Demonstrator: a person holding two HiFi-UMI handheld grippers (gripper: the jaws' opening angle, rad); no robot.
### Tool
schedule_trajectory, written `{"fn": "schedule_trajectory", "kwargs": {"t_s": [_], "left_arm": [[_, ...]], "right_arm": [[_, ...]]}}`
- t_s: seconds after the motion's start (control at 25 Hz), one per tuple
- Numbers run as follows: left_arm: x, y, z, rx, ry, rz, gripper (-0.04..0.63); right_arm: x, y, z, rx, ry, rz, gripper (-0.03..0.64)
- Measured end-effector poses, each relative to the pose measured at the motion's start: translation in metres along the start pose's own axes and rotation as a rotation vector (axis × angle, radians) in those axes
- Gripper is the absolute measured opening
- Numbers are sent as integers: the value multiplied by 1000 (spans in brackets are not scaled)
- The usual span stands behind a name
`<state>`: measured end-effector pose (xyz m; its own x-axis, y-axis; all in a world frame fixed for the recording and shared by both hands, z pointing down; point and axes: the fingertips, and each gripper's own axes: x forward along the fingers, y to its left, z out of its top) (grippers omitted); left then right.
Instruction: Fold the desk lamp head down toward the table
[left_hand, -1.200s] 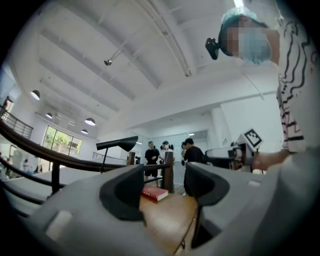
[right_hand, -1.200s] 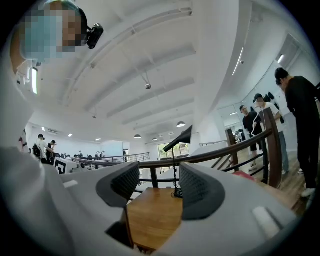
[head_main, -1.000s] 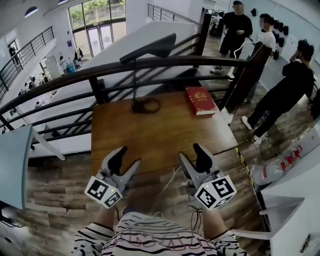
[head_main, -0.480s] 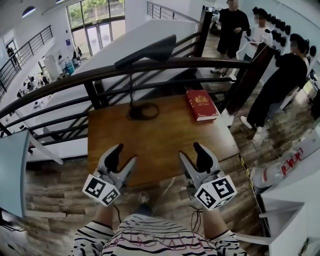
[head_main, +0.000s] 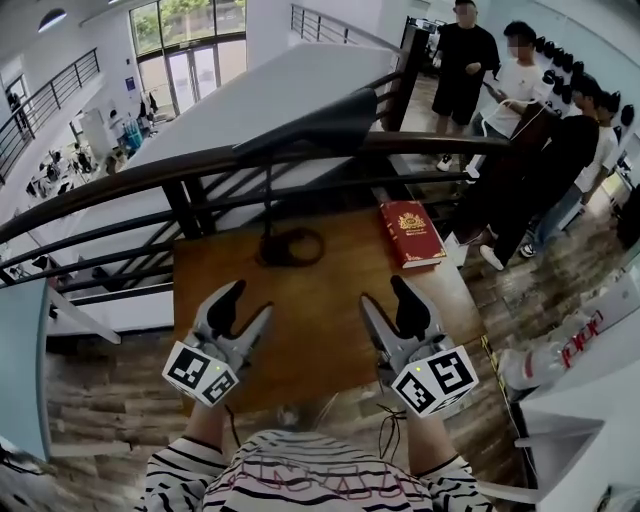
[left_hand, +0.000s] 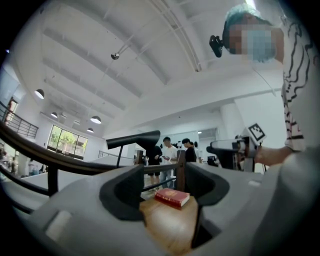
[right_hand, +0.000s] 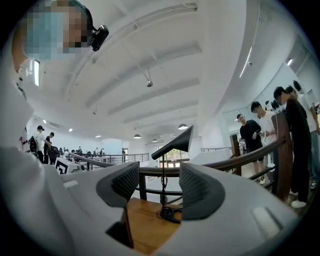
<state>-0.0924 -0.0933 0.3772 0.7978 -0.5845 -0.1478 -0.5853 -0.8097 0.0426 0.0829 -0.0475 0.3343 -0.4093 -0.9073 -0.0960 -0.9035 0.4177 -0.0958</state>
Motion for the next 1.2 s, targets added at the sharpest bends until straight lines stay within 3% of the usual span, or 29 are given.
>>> {"fn": "schedule_trajectory", "kwargs": {"t_s": [0.44, 0.64, 0.84, 1.2], "left_arm": [[24, 94, 5, 9, 6, 1, 255], [53, 112, -3, 17, 21, 1, 255], [76, 124, -13, 25, 36, 50, 255], [142, 136, -9, 95, 39, 130, 253]], "right_arm": [[90, -14, 5, -35, -20, -41, 235], [117, -38, 15, -66, -24, -37, 235], [132, -65, 26, -94, -33, -16, 233], [168, -124, 62, -153, -52, 88, 232]]}}
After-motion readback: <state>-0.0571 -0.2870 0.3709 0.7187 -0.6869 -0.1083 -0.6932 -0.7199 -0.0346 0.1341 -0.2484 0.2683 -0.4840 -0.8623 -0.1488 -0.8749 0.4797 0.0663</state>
